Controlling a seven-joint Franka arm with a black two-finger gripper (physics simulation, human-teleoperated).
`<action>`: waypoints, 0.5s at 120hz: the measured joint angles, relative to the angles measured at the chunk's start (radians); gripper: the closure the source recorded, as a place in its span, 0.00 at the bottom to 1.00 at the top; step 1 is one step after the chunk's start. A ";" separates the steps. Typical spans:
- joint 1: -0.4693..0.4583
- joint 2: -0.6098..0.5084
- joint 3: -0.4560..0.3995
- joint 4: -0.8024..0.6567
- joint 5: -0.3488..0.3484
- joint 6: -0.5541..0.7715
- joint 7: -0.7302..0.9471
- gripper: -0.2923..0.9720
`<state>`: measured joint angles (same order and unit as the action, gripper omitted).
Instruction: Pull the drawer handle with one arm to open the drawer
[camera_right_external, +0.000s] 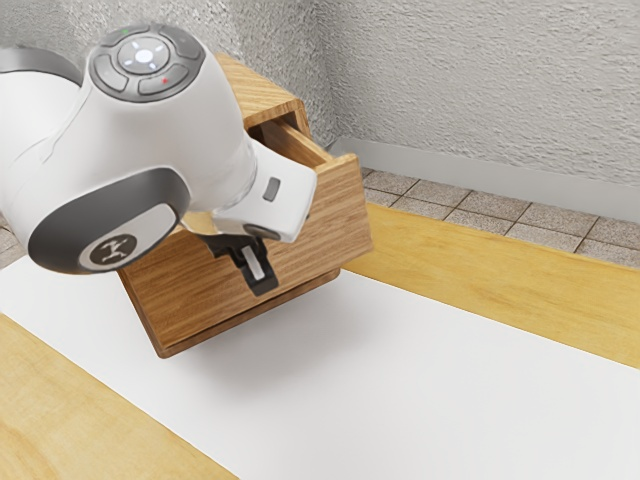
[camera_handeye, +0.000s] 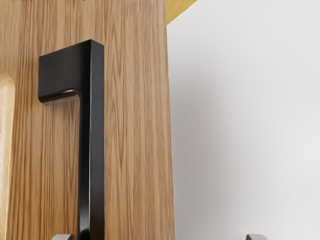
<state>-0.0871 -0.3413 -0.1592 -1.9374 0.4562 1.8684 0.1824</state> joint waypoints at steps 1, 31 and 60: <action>0.000 0.000 -0.001 0.000 0.000 0.000 -0.001 0.45; 0.000 -0.016 -0.021 -0.014 -0.002 0.003 -0.019 0.46; 0.000 -0.029 -0.044 -0.022 -0.003 0.004 -0.036 0.46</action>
<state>-0.0875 -0.3707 -0.2034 -1.9591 0.4528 1.8725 0.1465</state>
